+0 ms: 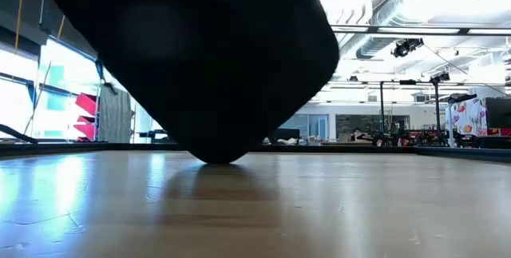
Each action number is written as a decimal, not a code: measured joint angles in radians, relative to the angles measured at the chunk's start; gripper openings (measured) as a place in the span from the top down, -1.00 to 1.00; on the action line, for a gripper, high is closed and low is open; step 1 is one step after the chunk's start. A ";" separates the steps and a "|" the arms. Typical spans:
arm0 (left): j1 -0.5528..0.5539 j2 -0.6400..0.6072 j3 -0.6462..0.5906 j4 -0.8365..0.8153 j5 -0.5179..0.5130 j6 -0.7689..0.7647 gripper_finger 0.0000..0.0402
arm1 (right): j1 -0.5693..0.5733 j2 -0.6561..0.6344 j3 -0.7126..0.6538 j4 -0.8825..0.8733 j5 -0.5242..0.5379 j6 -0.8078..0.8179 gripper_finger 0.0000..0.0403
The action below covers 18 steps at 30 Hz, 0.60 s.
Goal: Unpack backpack
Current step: Close the blue backpack
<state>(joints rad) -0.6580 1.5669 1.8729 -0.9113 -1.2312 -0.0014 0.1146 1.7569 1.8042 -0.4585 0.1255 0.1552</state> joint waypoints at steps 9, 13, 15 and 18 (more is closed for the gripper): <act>0.046 -0.025 0.004 -0.044 0.265 -0.064 0.71 | 0.100 0.050 -0.006 -0.322 -0.067 -0.072 1.00; 0.046 -0.043 0.003 -0.117 0.477 -0.113 0.64 | 0.146 0.087 -0.005 -0.402 -0.069 -0.108 1.00; 0.046 -0.050 0.003 -0.197 0.535 -0.187 0.62 | 0.175 0.118 -0.004 -0.433 -0.074 -0.130 1.00; 0.040 -0.050 0.000 -0.346 0.560 -0.345 0.61 | 0.221 0.164 -0.005 -0.481 -0.082 -0.162 1.00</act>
<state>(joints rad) -0.6179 1.5172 1.8732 -1.2568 -0.6714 -0.3465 0.3352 1.9211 1.7996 -0.9396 0.0434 -0.0071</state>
